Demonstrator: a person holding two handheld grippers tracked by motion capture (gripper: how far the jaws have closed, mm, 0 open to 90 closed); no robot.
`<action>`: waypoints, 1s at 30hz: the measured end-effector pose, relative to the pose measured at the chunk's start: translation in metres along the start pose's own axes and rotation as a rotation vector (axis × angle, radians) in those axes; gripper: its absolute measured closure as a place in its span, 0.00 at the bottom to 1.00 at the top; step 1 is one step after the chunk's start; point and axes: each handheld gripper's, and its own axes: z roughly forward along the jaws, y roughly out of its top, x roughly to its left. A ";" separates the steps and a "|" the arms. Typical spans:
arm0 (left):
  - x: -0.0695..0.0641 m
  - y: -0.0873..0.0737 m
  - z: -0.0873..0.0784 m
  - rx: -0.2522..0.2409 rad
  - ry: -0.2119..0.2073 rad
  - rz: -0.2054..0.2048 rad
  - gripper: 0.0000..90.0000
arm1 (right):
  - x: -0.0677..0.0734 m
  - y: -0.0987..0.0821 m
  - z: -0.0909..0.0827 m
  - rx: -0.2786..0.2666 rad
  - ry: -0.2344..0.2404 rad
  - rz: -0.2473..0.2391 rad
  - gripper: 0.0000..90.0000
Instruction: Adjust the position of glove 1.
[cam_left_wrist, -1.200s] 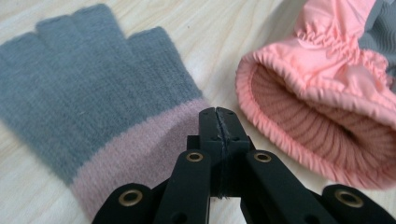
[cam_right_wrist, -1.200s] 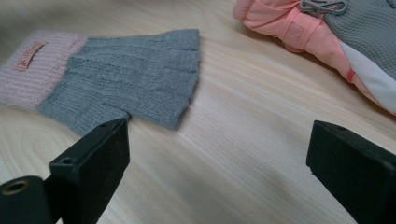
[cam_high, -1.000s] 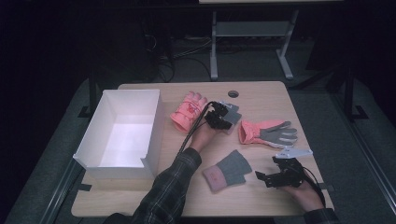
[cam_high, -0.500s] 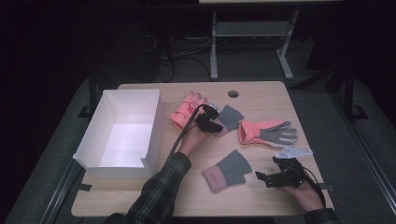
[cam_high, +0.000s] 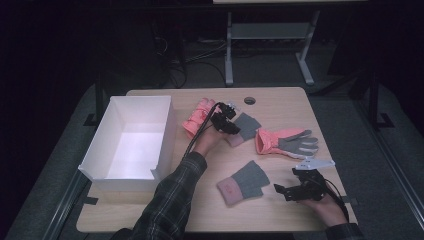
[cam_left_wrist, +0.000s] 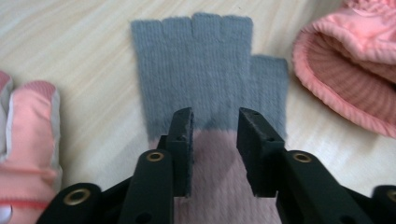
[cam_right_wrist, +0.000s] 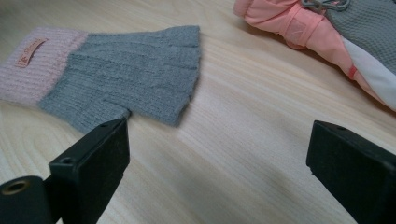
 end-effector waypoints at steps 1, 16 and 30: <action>0.000 0.001 0.001 -0.002 0.004 0.005 0.69 | 0.000 0.000 0.000 0.001 -0.001 0.001 0.06; 0.001 -0.001 0.021 0.019 -0.011 0.053 0.77 | -0.001 -0.001 -0.001 0.007 -0.002 0.011 0.07; 0.009 0.000 0.012 -0.006 -0.050 -0.002 0.94 | -0.002 -0.001 -0.001 0.010 -0.004 0.015 0.07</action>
